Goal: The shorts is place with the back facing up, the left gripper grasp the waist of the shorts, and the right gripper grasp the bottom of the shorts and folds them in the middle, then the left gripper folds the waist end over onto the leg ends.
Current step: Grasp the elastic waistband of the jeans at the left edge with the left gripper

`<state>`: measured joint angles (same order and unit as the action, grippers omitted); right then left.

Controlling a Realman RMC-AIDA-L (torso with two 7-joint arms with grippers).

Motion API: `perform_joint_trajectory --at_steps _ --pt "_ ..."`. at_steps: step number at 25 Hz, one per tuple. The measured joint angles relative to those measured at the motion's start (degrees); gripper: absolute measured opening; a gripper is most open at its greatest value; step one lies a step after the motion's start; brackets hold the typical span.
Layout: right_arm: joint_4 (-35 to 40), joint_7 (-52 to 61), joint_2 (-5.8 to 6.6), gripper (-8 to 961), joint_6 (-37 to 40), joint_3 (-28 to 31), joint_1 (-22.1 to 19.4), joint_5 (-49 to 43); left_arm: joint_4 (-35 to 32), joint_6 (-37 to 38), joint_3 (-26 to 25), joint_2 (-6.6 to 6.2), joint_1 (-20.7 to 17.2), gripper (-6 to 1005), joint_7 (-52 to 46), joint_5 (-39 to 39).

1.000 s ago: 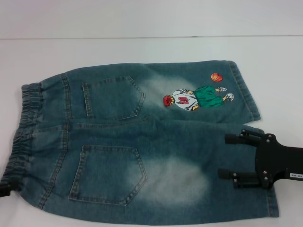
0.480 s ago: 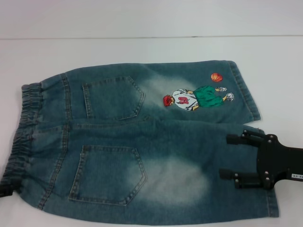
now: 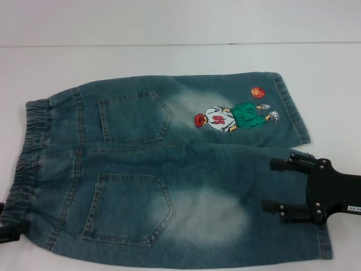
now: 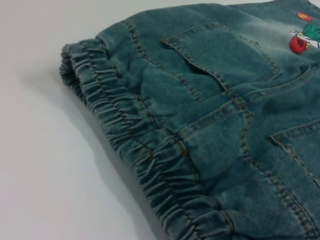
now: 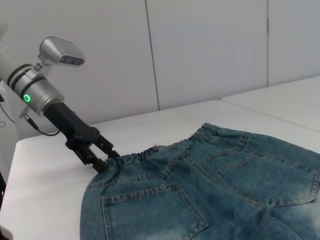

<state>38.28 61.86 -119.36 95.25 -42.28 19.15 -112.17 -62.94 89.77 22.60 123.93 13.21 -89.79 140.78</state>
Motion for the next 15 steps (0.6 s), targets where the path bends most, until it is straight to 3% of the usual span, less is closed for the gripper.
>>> perform_joint_trajectory --at_steps 9,15 --pt "0.0 0.0 0.00 924 -0.2 0.0 -0.1 0.1 0.0 1.8 0.0 -0.17 0.6 824 0.0 0.2" --pt "-0.3 0.0 0.00 925 -0.2 0.0 -0.1 0.2 0.1 2.1 0.0 -0.23 1.3 586 0.3 0.2"
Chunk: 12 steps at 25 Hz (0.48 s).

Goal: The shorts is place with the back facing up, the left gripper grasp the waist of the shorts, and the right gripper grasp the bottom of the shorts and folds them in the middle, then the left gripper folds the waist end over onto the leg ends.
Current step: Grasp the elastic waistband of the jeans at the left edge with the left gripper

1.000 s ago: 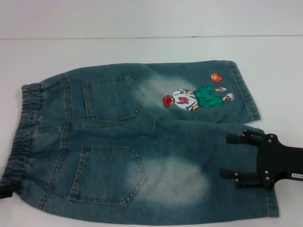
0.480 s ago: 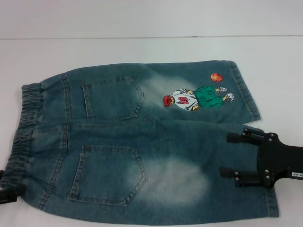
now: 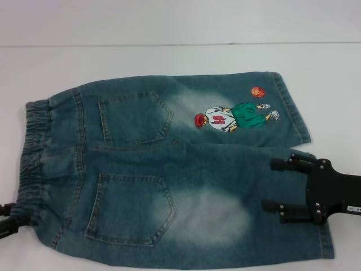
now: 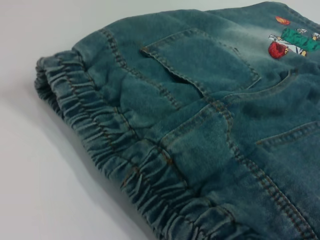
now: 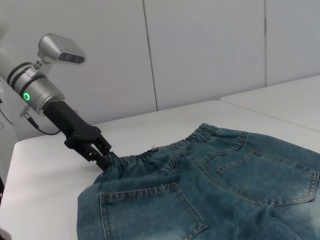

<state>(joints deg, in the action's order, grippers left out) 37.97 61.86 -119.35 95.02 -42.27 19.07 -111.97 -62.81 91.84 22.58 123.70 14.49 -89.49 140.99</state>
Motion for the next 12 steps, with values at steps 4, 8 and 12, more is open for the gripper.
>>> perform_joint_trajectory --at_steps 4,8,12 --pt "-0.1 0.1 0.00 925 0.0 0.2 -0.1 0.0 0.0 -0.3 -0.1 0.06 0.2 426 0.1 -0.3" --pt "0.1 0.5 0.00 925 0.5 0.8 -0.2 -0.2 0.1 -0.3 0.1 0.06 0.6 169 -0.3 0.2" --pt "2.7 5.2 0.41 925 0.7 0.8 -0.7 -0.8 0.2 -0.6 -0.1 0.04 0.8 149 -1.0 0.2"
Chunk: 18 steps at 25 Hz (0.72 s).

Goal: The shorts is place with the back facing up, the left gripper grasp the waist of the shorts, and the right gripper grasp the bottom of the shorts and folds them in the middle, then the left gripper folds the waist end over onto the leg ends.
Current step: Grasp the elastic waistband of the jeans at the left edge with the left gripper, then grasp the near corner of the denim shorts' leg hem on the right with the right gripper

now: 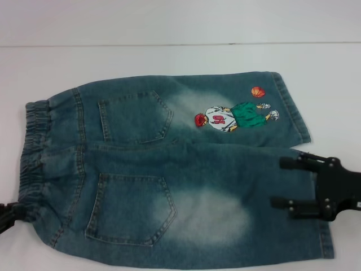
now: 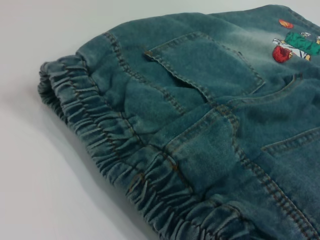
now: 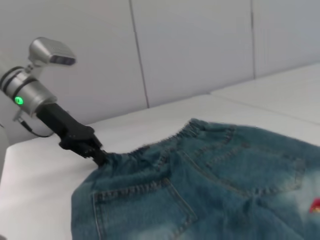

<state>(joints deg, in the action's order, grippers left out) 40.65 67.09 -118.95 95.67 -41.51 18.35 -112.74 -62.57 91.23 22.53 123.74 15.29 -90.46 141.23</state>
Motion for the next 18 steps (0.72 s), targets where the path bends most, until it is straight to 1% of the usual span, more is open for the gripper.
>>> perform_joint_trajectory --at_steps 2,4,7,9,12,15,18 --pt "3.2 5.1 0.36 925 0.3 0.0 -0.1 -2.1 0.0 -0.1 -0.2 -0.03 0.0 139 0.0 0.0" --pt "7.7 12.5 0.73 925 1.3 -0.1 0.5 -6.5 0.1 -0.1 -0.2 -0.07 0.0 129 0.1 0.0" --pt "13.8 22.1 0.99 925 4.2 0.0 2.9 -15.9 0.4 -0.1 -0.1 -0.08 0.1 114 0.3 0.0" --pt "16.2 26.4 1.29 924 8.1 0.1 5.0 -21.4 0.7 0.0 0.0 -0.10 0.3 97 0.3 0.0" --pt "18.6 30.4 1.74 923 13.2 0.3 7.9 -27.5 1.0 0.2 0.0 -0.17 0.5 71 0.4 0.0" --pt "21.3 33.7 1.77 918 15.4 0.4 10.1 -33.6 1.0 0.1 0.1 -0.16 0.5 67 0.4 0.0" --pt "22.0 36.1 1.79 917 16.6 0.2 11.9 -39.1 1.1 -0.1 0.0 -0.11 0.4 63 0.4 0.0"
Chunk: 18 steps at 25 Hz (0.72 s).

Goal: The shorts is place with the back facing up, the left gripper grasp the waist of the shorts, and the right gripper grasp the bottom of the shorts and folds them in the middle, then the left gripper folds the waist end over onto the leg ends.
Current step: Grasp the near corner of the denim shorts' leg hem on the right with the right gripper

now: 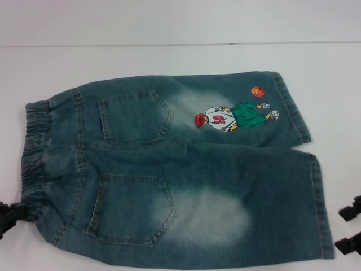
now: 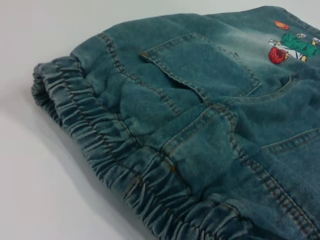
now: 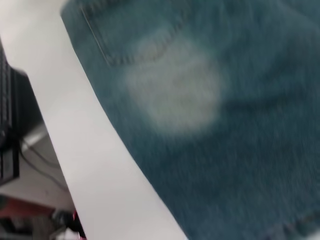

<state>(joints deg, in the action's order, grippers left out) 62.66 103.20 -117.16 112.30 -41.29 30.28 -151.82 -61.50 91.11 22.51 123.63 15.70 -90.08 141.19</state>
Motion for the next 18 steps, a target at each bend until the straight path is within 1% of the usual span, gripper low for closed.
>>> perform_joint_trajectory --at_steps 4,7,12,18 --pt "0.0 2.0 -0.10 918 0.7 -0.6 2.1 -6.5 0.1 0.0 -0.3 0.03 0.0 63 -0.1 0.0" --pt "-0.2 2.4 -0.30 919 1.2 -1.4 2.9 -9.2 0.1 -0.1 -0.3 0.00 0.1 62 -0.3 0.0" --pt "-2.4 3.8 -0.44 920 1.3 -4.2 3.3 -10.0 0.1 -0.2 -0.4 0.02 0.3 62 -0.3 0.0" --pt "-4.2 5.2 -1.13 915 0.6 -7.1 3.6 -10.1 0.1 -0.8 -0.4 0.04 0.3 62 -0.3 0.0"
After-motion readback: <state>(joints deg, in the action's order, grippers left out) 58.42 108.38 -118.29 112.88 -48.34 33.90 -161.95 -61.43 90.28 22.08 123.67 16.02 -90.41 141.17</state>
